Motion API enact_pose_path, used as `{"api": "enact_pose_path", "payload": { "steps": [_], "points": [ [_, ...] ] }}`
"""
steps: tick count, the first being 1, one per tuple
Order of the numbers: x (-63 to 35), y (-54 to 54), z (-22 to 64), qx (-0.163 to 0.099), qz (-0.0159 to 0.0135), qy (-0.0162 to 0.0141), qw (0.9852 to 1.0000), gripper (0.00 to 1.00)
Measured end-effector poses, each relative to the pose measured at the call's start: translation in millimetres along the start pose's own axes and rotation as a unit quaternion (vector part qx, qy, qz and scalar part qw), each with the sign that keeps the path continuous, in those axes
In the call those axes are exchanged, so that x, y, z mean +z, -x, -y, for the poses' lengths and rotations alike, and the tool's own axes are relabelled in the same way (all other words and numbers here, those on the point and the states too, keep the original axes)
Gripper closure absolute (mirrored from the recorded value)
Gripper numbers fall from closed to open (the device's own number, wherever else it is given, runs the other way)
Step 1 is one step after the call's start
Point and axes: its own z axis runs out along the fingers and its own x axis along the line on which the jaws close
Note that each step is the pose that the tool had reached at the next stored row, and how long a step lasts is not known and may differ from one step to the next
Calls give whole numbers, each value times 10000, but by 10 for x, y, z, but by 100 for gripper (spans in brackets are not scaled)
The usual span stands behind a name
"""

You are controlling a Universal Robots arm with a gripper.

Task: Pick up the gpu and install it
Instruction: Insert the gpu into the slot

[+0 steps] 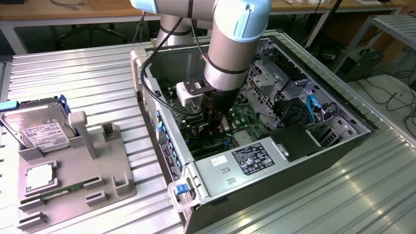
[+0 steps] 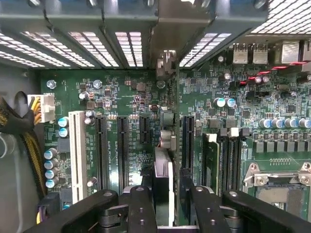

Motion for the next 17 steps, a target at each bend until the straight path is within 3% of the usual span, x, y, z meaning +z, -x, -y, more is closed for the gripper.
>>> {"api": "enact_pose_path", "payload": {
  "steps": [11, 16, 17],
  "points": [
    [-530, 21, 3, -2, 1, -68, 10000, 65],
    [-560, 22, 3, -2, 2, -76, 10000, 67],
    [-560, 22, 3, -2, 1, -75, 10000, 74]
  ]
}}
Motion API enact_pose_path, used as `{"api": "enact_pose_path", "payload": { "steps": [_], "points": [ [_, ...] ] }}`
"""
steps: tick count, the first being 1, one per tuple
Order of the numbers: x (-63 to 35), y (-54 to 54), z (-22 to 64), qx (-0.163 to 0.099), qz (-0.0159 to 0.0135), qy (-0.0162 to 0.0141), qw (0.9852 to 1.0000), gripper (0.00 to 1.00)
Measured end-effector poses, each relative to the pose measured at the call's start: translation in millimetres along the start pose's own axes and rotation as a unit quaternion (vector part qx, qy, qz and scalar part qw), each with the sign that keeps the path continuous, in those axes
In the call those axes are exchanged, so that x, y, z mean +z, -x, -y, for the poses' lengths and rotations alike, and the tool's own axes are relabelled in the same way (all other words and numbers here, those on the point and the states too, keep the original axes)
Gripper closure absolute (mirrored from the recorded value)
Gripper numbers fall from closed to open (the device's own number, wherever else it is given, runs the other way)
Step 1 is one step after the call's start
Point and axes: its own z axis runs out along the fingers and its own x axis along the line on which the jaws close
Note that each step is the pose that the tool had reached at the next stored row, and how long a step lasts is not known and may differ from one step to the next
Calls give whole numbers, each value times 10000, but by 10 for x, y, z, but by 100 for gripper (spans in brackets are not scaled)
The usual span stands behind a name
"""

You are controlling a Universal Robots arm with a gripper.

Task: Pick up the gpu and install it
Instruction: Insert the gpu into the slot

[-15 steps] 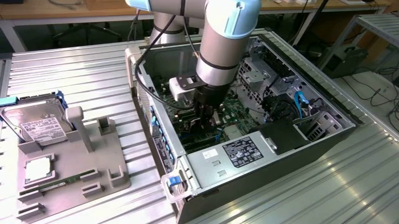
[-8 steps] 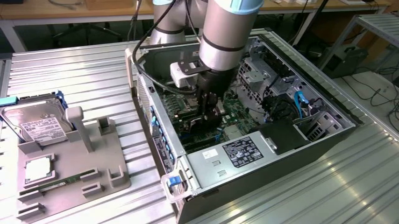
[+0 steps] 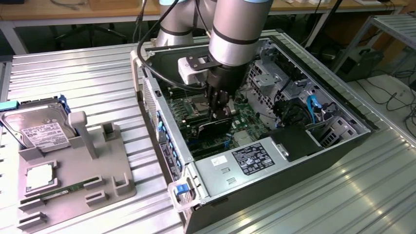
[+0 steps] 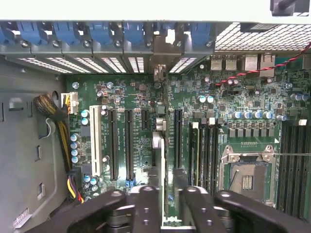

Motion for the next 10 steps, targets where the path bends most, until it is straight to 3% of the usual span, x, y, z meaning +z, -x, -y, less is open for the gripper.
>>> {"api": "enact_pose_path", "payload": {
  "steps": [2, 4, 10],
  "points": [
    [0, 0, 0, 0, 0, 0, 10000, 86],
    [0, 0, 0, 0, 0, 0, 10000, 89],
    [0, 0, 0, 0, 0, 0, 10000, 89]
  ]
}}
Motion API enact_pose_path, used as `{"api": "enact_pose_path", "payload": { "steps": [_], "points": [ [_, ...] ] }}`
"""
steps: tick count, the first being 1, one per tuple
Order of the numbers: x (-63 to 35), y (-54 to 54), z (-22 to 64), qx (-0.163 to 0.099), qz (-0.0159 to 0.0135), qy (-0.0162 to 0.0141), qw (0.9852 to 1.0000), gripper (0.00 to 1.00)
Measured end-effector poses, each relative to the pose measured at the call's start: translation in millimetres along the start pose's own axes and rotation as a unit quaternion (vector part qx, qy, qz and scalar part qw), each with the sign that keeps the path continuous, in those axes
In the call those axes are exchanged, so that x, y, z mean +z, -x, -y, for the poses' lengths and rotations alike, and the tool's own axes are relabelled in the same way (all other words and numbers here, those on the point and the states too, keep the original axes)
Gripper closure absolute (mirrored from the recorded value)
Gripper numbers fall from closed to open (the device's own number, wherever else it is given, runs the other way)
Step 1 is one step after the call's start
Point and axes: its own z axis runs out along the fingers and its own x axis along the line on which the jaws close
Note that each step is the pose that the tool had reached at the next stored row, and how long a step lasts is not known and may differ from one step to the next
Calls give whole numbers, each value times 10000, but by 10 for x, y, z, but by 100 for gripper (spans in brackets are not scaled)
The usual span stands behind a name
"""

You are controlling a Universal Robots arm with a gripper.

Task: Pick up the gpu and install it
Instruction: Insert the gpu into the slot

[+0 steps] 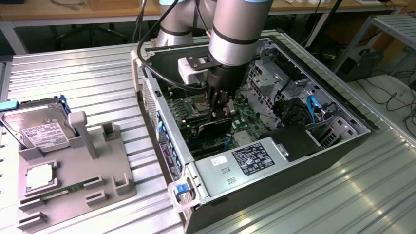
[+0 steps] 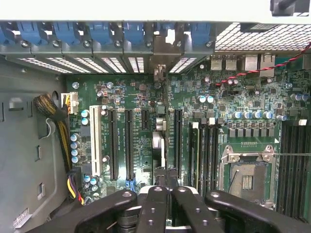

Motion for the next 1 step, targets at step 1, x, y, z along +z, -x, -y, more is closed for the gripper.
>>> {"api": "enact_pose_path", "payload": {
  "steps": [1],
  "points": [
    [0, 0, 0, 0, 0, 0, 10000, 89]
  ]
}}
